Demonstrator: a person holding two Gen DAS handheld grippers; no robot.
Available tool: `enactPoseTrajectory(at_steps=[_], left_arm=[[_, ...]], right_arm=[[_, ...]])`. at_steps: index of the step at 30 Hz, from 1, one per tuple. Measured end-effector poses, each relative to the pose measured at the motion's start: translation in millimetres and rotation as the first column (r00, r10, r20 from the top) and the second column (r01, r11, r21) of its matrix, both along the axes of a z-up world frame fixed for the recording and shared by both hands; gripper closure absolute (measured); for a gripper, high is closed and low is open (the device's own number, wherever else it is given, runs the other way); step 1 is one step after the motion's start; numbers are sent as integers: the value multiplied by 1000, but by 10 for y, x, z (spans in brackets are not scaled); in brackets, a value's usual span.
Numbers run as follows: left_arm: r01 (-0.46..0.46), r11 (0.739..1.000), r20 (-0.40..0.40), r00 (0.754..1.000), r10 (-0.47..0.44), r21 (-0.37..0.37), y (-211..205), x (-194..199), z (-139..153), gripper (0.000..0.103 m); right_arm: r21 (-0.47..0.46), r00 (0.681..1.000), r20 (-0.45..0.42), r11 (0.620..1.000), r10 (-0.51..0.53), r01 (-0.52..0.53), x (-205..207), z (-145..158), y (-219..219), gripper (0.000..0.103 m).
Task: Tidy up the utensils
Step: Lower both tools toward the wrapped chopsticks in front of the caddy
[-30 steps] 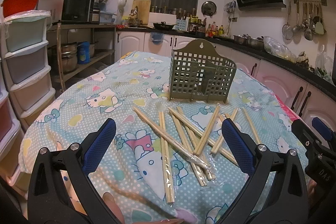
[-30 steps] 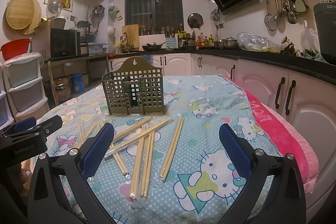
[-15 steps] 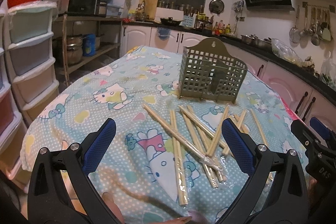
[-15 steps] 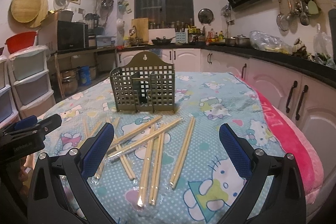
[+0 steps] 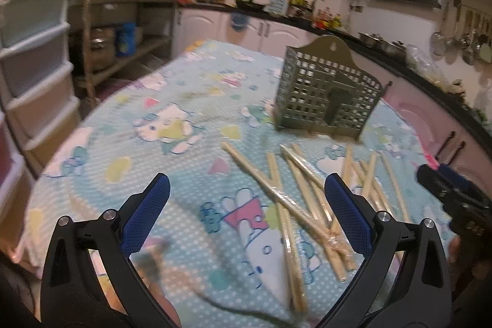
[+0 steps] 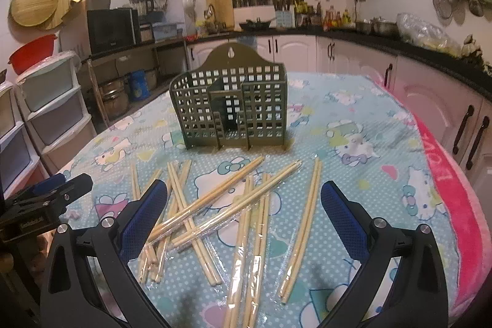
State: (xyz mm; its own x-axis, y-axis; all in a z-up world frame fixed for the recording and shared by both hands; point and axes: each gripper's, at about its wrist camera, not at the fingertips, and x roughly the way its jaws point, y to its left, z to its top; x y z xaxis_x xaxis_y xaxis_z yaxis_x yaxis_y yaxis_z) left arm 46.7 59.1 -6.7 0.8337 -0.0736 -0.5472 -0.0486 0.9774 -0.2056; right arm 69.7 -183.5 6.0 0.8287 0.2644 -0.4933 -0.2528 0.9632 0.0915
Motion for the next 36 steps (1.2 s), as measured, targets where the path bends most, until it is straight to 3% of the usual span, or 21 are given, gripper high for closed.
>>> enactPoseTrajectory(at_steps=[7, 13, 16, 19, 26, 30, 36], left_arm=[[72, 992, -105, 991, -83, -107, 54, 283, -74, 11], [105, 981, -143, 981, -128, -162, 65, 479, -127, 11], [107, 970, -178, 973, -148, -219, 116, 593, -152, 13], [109, 968, -203, 967, -156, -227, 130, 679, -176, 20], [96, 949, -279, 943, -183, -299, 193, 871, -300, 41], [51, 932, -313, 934, -171, -358, 319, 953, -398, 53], [25, 916, -330, 929, -170, -401, 435, 1054, -442, 58]], right_arm=[[-13, 998, -63, 1000, -1, 1, 235, -28, 50, 6], [1, 994, -106, 1000, -22, 22, 434, -27, -12, 8], [15, 989, -143, 999, -27, 29, 543, -53, -54, 16], [43, 981, -192, 999, -21, 30, 653, -110, -102, 22], [107, 944, -328, 994, 16, 20, 935, -223, -174, 51], [152, 918, -396, 988, 33, 30, 1095, -250, -219, 57], [154, 883, -468, 987, 29, 49, 1287, -331, -248, 63]])
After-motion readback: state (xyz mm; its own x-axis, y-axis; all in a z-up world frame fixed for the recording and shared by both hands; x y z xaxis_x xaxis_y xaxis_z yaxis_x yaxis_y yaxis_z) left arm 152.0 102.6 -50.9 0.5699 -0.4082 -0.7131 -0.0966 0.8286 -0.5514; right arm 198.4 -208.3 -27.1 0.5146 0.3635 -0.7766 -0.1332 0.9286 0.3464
